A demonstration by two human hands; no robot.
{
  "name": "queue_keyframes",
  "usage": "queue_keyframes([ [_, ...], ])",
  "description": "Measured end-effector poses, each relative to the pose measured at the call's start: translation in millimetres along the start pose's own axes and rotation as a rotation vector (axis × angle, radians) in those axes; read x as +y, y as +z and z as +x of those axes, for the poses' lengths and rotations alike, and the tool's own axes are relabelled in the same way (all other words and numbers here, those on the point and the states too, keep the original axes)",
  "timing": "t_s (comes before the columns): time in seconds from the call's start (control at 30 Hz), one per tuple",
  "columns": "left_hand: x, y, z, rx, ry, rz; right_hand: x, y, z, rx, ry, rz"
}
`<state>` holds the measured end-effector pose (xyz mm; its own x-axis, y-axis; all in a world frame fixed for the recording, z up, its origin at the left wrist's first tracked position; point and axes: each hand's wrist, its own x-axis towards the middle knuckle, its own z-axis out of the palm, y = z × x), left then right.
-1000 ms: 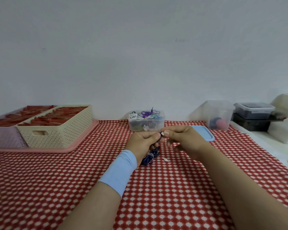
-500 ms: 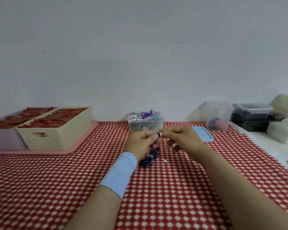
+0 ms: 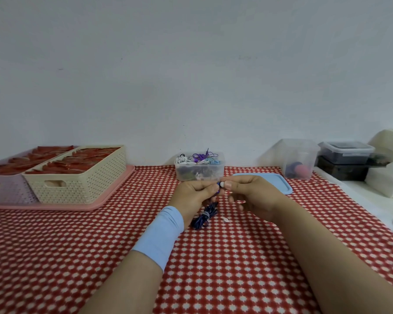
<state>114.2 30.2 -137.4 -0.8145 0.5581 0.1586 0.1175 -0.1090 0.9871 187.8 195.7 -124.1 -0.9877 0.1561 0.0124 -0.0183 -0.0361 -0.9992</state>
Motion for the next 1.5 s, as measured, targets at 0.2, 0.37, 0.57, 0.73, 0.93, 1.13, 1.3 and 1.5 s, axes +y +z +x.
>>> queue_keyframes([
  [0.2,2.7,3.4,-2.2,-0.033,-0.021,-0.058,-2.2,-2.4,-1.2,-0.027,0.054,-0.001],
  [0.37,0.7,0.9,-1.2,-0.020,0.017,0.043,-1.8,-2.6,-0.3,-0.003,0.038,-0.050],
  [0.57,-0.1,8.6,0.2,0.076,0.045,0.019,-1.0,1.3,1.5,0.071,-0.051,0.049],
  [0.73,2.4,4.1,-1.6,0.127,0.142,0.237,-1.0,3.4,1.0,0.151,-0.143,-0.131],
  [0.93,0.2,2.8,0.1,0.128,0.148,0.305,-1.9,3.1,0.2,0.200,-0.179,-0.318],
  [1.13,-2.1,3.9,1.6,0.148,0.137,0.270,0.5,5.5,1.9,0.219,-0.260,-0.379],
  [1.3,-4.0,4.6,2.0,0.171,0.157,0.283,0.7,5.8,1.2,0.213,-0.237,-0.313],
  [1.5,-2.7,3.4,1.0,0.196,0.261,0.455,2.0,6.4,1.8,0.200,-0.177,-0.205],
])
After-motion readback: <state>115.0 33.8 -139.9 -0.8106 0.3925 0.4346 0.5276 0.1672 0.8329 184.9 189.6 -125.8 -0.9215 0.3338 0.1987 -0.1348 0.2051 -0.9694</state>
